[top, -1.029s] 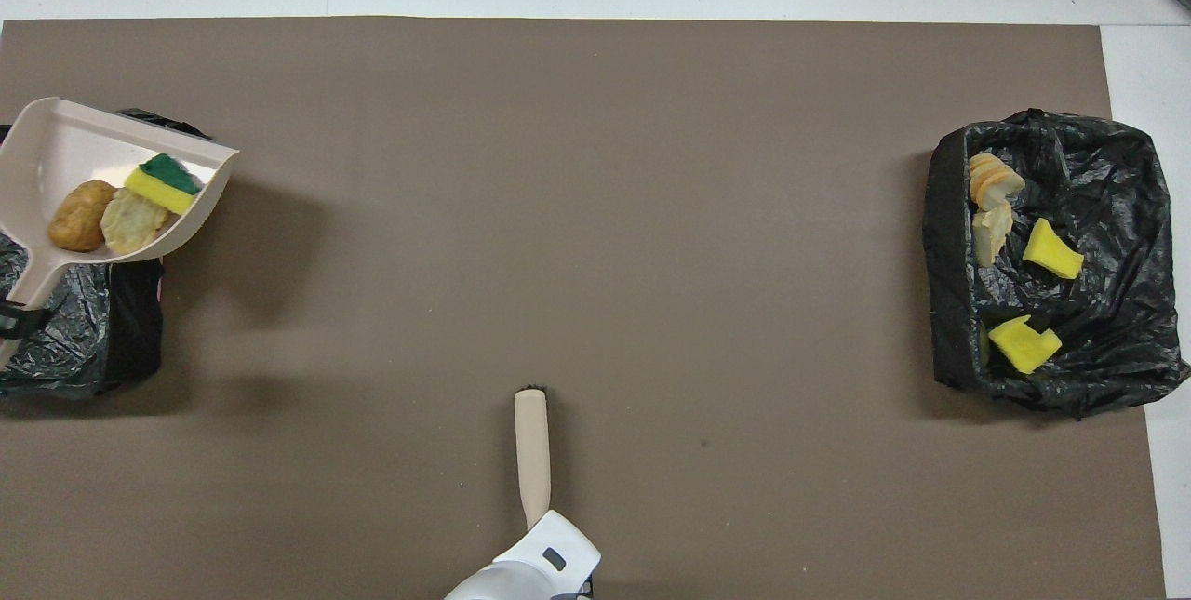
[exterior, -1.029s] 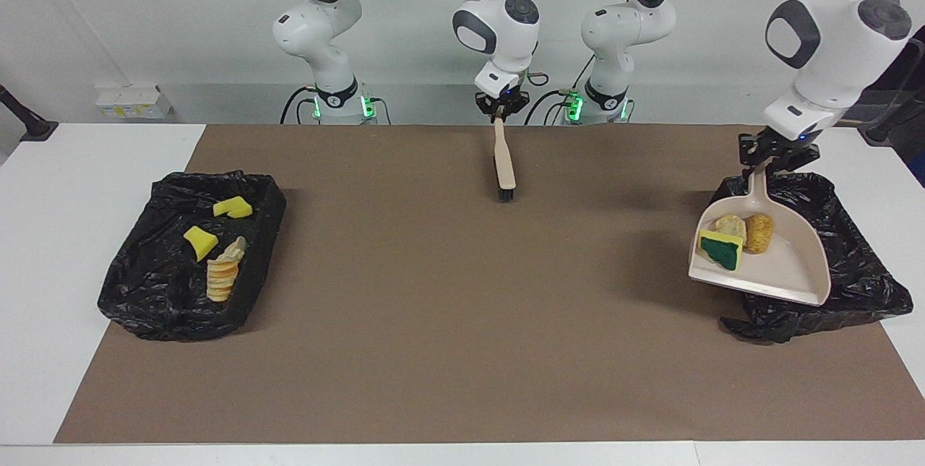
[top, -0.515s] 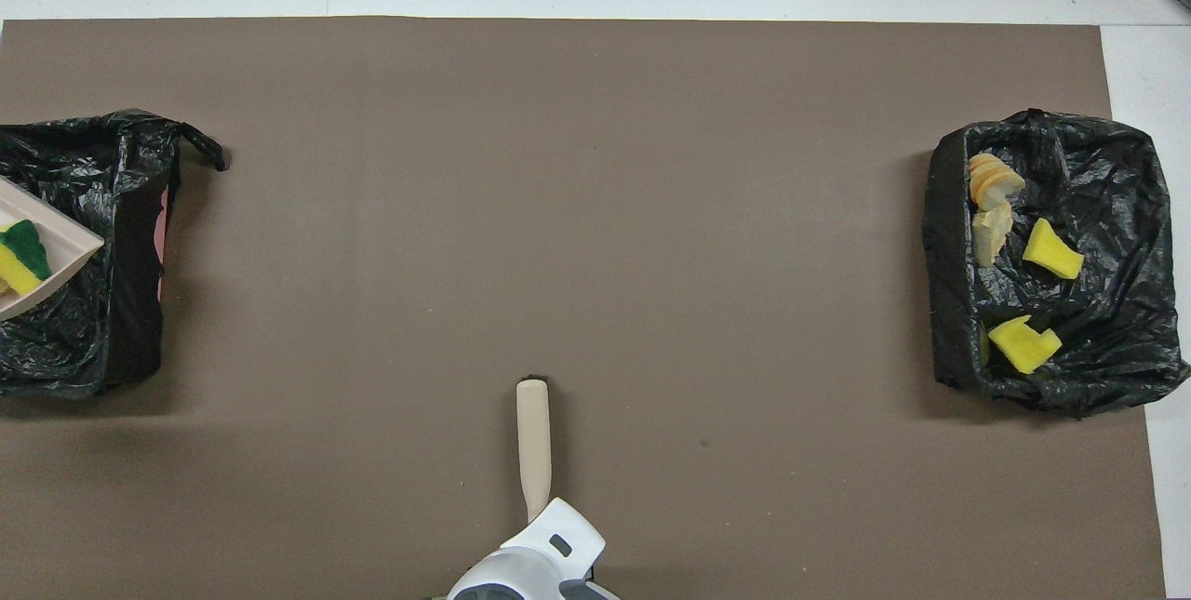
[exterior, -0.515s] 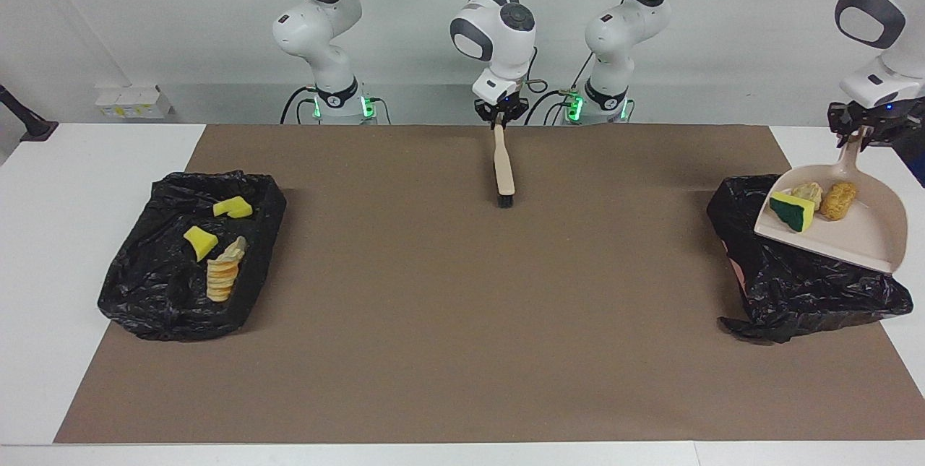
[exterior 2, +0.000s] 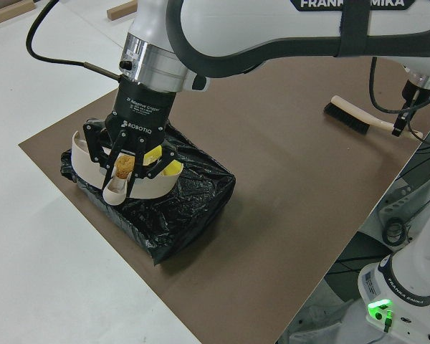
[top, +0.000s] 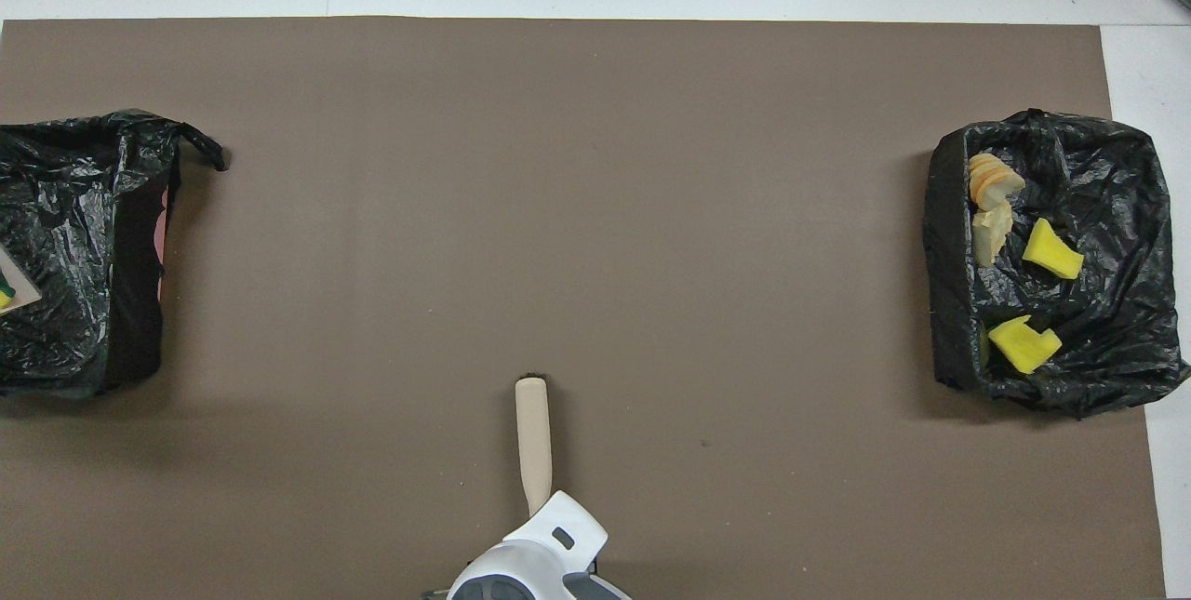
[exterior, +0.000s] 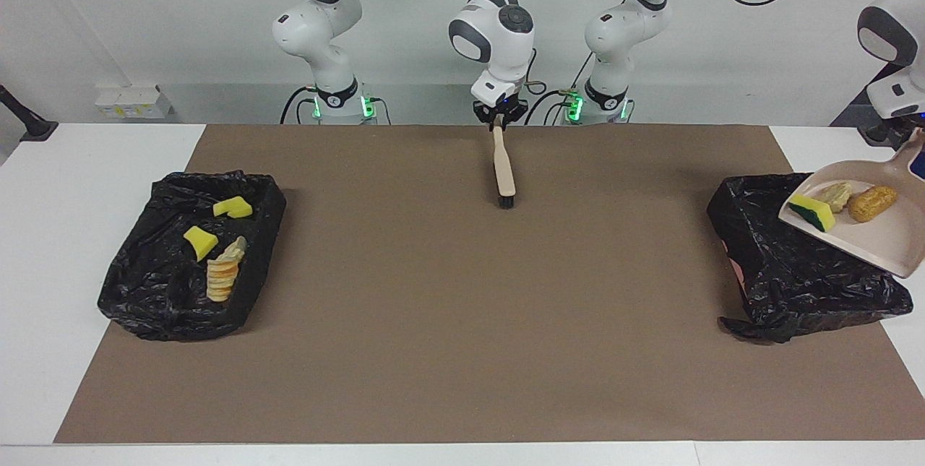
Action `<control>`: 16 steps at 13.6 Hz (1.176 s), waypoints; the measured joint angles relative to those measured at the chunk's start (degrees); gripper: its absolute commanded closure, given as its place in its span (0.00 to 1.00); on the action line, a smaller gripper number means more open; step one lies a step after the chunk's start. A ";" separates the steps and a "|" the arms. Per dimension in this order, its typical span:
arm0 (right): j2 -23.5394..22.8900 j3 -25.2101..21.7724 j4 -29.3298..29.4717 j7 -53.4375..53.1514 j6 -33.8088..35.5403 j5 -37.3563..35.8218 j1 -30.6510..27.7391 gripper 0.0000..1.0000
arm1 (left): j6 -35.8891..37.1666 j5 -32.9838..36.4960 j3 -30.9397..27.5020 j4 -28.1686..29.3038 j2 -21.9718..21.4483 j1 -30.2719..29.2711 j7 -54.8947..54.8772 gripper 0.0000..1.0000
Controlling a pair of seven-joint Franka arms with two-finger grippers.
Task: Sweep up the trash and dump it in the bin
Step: 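Tip the dustpan into the black bag with the left gripper, then lift the empty dustpan with the left gripper while the right gripper withdraws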
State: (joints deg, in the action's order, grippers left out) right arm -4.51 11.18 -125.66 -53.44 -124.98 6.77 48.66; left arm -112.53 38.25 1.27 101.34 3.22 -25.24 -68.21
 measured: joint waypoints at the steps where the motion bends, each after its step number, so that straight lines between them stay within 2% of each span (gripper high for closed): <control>1: 0.00 -0.02 0.49 0.00 0.00 0.00 -0.33 0.37 | 0.06 2.08 0.08 -0.12 0.02 0.58 -1.69 1.00; 4: 0.63 -0.23 3.07 0.06 0.00 -0.03 -3.76 0.34 | 0.15 7.69 0.20 -1.54 0.60 1.69 -4.44 1.00; 7: 4.33 -0.46 4.10 0.80 1.70 -0.06 -9.60 0.25 | 0.17 12.34 0.26 -3.71 1.76 2.69 -4.76 1.00; 8: 6.03 -0.53 4.14 1.41 3.36 -0.07 -11.65 0.25 | 0.23 13.99 0.25 -5.17 2.58 2.87 -4.85 1.00; 11: 11.15 -0.76 4.34 2.51 9.87 -0.10 -18.38 0.06 | 2.85 15.49 0.29 -11.16 5.81 4.99 -5.49 1.00; 12: 12.60 -0.83 4.59 2.60 11.81 -0.12 -21.17 0.00 | 3.25 14.14 0.43 -13.20 6.92 5.76 -5.46 1.00; 13: 13.77 -0.89 5.17 2.83 13.54 -0.18 -24.36 0.00 | 3.48 10.10 0.64 -15.11 7.87 6.18 -5.11 1.00; 16: 15.60 -1.23 8.44 7.00 17.81 -0.26 -36.08 0.00 | 5.69 -8.60 0.86 -18.66 9.65 6.30 2.47 1.00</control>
State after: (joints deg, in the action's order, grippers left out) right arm 11.09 9.95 -117.21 -46.43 -107.17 6.51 12.58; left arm -106.84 29.65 2.13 82.68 12.87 -18.94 -65.74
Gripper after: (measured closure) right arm 0.000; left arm 0.687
